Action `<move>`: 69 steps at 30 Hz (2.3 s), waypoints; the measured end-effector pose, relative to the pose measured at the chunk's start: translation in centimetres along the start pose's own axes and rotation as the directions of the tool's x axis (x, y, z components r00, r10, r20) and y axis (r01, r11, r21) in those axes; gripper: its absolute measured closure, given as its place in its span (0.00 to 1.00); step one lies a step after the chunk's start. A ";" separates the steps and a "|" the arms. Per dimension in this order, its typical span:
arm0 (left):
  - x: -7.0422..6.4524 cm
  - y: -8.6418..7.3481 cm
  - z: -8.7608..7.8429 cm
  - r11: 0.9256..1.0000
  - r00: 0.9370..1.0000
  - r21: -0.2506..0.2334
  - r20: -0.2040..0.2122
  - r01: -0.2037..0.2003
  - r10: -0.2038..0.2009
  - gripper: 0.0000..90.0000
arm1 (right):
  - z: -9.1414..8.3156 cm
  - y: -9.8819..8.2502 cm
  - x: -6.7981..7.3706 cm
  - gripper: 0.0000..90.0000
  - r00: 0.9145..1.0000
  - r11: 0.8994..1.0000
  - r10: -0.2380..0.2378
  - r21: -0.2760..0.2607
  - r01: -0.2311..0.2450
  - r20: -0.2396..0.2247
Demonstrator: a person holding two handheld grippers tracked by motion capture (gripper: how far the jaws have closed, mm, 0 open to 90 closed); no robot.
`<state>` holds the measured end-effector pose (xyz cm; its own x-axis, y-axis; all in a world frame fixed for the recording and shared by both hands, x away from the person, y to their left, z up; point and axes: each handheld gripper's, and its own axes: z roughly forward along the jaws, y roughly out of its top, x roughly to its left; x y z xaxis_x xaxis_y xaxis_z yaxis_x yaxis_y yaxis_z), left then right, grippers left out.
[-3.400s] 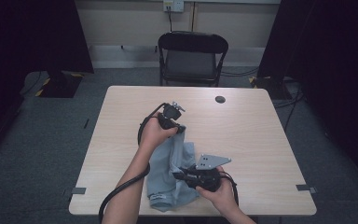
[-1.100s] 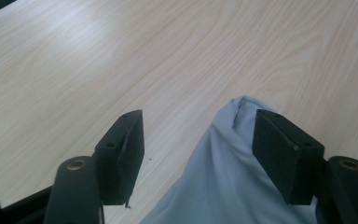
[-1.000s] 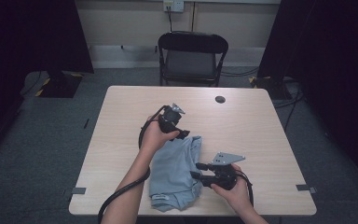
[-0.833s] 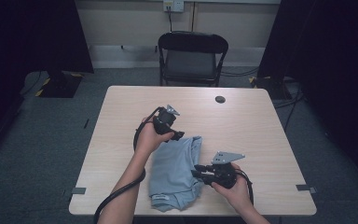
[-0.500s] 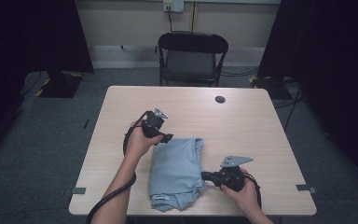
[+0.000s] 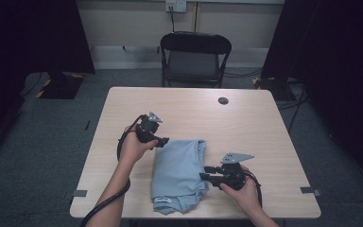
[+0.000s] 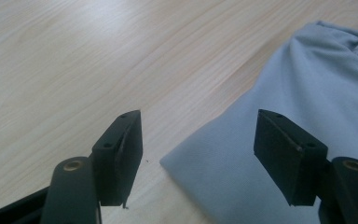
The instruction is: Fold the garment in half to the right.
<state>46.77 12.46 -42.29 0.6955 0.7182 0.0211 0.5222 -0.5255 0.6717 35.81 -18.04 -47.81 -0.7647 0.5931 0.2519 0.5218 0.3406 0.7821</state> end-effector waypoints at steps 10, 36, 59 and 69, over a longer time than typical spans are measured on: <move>-0.2 -0.5 -0.9 1.000 1.000 -0.012 -0.013 -0.014 0.013 0.36 | -1.6 -1.6 0.2 0.99 0.999 1.000 -0.028 0.000 0.028 -0.024; -1.0 -4.2 -3.6 0.995 0.996 -0.094 0.084 -0.031 0.039 0.22 | -5.3 -2.0 -3.6 0.14 0.992 0.992 -0.117 -0.032 0.118 0.048; -1.3 -6.7 -4.3 0.993 0.993 -0.115 0.108 -0.028 0.040 0.21 | -7.1 -3.6 -5.8 0.14 0.988 0.991 -0.135 -0.009 0.136 0.073; -1.2 -8.4 -4.5 0.993 0.993 -0.115 0.114 -0.019 0.032 0.21 | -8.1 -4.1 -6.8 0.14 0.988 0.991 -0.130 -0.013 0.132 0.081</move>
<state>39.30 18.06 -44.61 0.7635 0.6444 -0.0418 0.4488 -0.4829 0.7519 35.83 -29.37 -48.07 -0.7929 0.6009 0.1010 0.4116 0.4061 0.8159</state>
